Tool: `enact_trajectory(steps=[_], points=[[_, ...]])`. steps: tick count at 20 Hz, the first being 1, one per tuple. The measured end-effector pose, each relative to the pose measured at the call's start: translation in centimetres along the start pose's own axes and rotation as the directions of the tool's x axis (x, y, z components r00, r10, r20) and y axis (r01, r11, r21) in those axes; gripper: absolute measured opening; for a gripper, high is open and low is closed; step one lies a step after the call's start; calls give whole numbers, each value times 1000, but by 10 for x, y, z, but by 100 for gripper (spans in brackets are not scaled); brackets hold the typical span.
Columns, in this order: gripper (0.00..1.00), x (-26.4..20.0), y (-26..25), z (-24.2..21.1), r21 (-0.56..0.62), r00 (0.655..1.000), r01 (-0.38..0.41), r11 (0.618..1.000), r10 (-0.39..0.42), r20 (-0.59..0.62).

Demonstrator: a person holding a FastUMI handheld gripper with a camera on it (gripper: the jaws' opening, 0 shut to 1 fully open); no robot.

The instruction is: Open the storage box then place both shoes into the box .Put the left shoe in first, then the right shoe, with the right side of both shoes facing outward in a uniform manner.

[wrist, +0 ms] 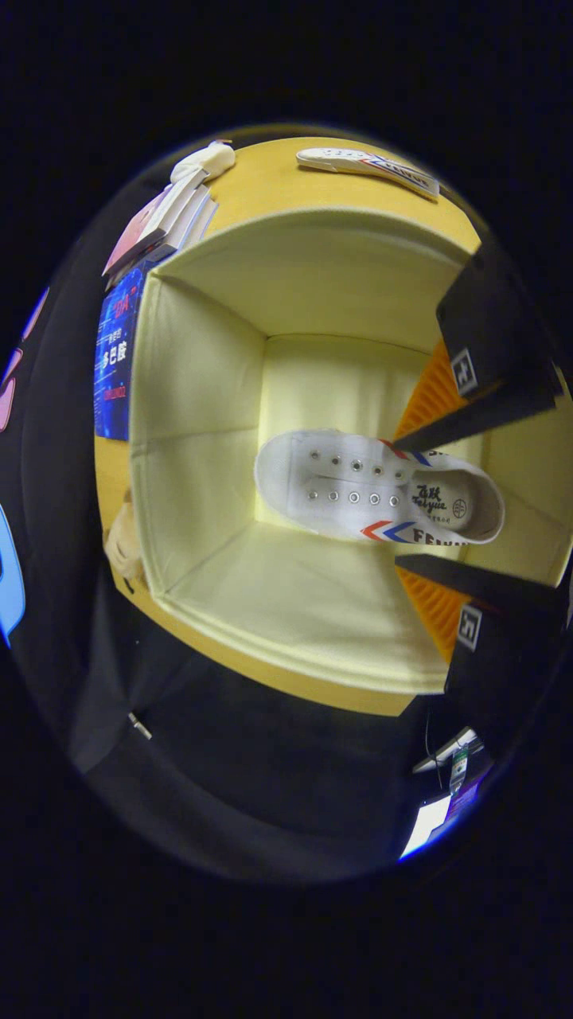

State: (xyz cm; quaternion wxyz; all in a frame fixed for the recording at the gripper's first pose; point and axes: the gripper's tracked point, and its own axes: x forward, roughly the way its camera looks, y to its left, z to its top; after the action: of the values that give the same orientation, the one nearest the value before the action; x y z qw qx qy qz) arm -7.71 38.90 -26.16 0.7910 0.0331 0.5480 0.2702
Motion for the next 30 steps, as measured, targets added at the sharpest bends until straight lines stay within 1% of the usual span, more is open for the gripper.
enact_trajectory(steps=[1,4,8,11,14,18,21,24,27,30], points=[[97,-11,0,7,-1,999,-7,1000,7,36],[98,-57,-12,26,4,989,-5,1000,5,149],[99,-120,-39,39,42,960,2,999,-13,280],[99,-160,-76,44,60,936,43,997,-61,347],[99,-192,-125,39,82,916,101,991,-125,382],[99,-216,-205,23,98,898,199,975,-222,381],[99,-221,-265,9,118,895,258,959,-283,345],[99,-221,-321,-3,141,896,292,946,-322,306],[99,-212,-377,-14,152,895,331,931,-361,263],[99,-201,-426,-26,164,902,346,924,-376,212]])
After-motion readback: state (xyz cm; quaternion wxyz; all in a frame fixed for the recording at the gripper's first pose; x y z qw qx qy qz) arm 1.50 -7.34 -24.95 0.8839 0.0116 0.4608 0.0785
